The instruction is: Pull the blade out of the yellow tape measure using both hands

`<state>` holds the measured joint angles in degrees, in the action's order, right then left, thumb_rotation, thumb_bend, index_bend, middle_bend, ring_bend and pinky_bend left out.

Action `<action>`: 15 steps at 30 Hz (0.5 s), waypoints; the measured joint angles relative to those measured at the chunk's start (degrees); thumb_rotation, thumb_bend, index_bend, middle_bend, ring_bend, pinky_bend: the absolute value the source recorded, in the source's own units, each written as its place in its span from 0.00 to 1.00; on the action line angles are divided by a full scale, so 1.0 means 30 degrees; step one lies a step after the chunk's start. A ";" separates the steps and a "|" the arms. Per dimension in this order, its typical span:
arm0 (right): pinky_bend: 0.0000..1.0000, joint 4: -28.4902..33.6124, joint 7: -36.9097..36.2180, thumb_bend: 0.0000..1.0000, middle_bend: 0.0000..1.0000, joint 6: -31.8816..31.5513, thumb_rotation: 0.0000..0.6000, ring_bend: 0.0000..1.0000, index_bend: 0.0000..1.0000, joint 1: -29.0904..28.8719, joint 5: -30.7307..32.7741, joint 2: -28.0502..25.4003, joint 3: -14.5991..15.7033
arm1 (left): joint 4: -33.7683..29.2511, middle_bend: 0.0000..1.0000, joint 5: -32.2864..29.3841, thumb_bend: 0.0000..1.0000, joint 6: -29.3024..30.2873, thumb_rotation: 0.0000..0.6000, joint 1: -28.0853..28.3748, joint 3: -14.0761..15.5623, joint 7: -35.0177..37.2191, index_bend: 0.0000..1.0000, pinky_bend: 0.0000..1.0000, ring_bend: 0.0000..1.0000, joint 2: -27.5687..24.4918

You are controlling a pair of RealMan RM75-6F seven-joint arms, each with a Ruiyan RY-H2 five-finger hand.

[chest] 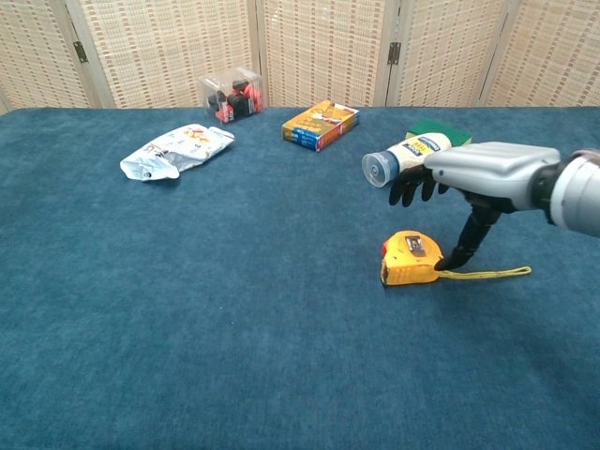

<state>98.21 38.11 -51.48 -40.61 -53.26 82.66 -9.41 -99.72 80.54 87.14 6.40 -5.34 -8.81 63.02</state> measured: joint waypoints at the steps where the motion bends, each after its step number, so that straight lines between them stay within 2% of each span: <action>1: 0.22 -0.0373 0.0332 0.15 0.30 0.0033 1.00 0.25 0.25 -0.0352 0.0467 0.0413 0.0016 | 0.0066 0.00 -0.0040 0.48 -0.0029 1.00 -0.0021 0.0000 0.0071 0.00 0.00 0.00 -0.0001; 7: 0.22 -0.1898 0.1442 0.15 0.32 -0.0057 1.00 0.26 0.27 -0.1481 0.2031 0.1842 0.0317 | 0.0324 0.00 -0.0126 0.48 -0.0020 1.00 -0.0158 0.0007 0.0404 0.00 0.00 0.00 0.0003; 15: 0.22 -0.2492 0.1816 0.15 0.32 -0.0336 1.00 0.26 0.28 -0.2058 0.3066 0.2205 0.0795 | 0.0614 0.00 -0.0292 0.48 -0.0165 1.00 -0.0265 0.0014 0.0735 0.00 0.00 0.00 0.0034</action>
<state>90.74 43.56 -52.49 -46.79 -44.06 89.28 -7.02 -97.88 79.66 86.65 5.60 -5.30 -6.61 63.13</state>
